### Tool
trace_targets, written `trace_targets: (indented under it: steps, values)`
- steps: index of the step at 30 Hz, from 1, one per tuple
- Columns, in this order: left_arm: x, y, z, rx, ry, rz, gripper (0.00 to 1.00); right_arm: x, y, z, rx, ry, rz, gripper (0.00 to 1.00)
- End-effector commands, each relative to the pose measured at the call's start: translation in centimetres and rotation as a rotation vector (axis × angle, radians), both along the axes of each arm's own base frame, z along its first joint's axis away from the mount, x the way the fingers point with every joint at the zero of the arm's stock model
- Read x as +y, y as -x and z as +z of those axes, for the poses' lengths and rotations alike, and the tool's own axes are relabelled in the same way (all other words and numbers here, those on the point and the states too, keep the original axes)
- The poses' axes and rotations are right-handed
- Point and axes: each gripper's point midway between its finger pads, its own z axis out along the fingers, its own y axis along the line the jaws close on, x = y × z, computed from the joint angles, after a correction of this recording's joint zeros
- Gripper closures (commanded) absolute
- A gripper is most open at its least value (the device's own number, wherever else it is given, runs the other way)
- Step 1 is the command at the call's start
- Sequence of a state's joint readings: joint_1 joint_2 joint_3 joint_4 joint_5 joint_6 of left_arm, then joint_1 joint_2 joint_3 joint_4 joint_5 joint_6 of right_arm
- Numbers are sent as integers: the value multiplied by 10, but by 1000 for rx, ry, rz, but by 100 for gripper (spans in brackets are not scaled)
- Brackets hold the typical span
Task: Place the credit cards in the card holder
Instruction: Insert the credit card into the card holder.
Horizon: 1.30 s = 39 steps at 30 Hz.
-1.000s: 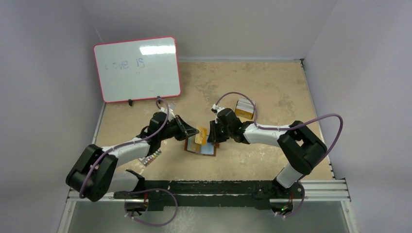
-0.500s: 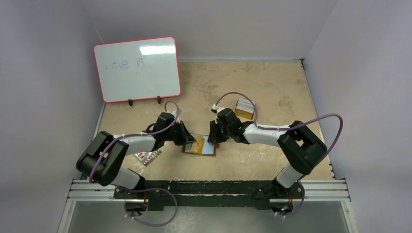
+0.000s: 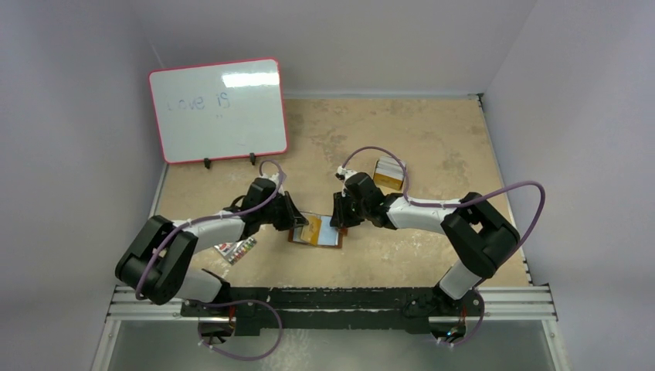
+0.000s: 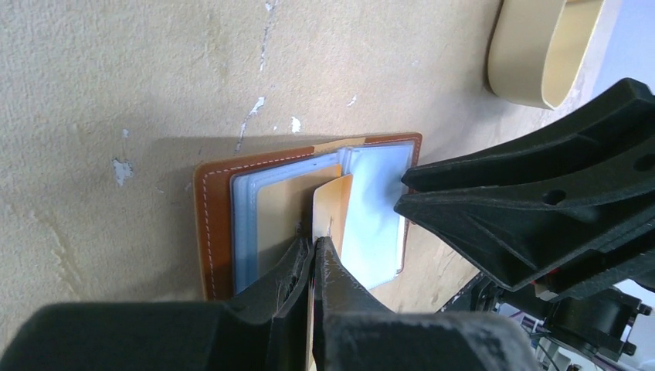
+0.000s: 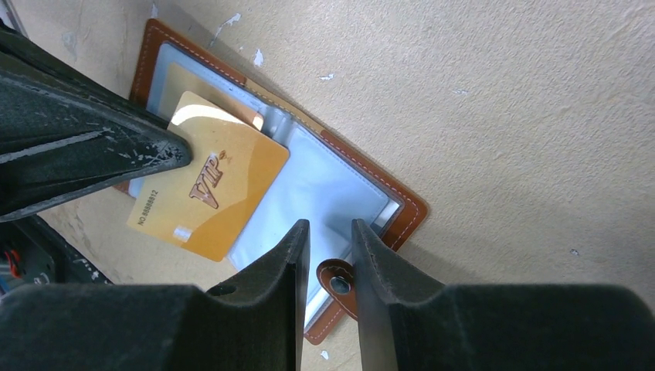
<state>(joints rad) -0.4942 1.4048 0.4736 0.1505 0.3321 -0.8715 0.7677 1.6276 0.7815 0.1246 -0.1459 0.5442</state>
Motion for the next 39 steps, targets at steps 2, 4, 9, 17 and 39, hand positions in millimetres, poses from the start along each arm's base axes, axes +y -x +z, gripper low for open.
trace_targets:
  steps: [2,4,9,17,39]
  values:
    - [-4,-3,16,-42,46,8,100,-1,-6,5,-42,20,-3,71]
    - [-8,-2,22,-45,84,1,100,-1,-6,5,-41,22,-2,72]
    - [-8,-4,20,-45,83,8,100,-1,-7,5,-42,21,-5,72]
    - [0,-5,5,-31,15,19,100,-2,-6,6,-43,21,-4,72]
    - [-2,-10,2,-31,1,15,100,-2,-6,4,-42,20,-2,73]
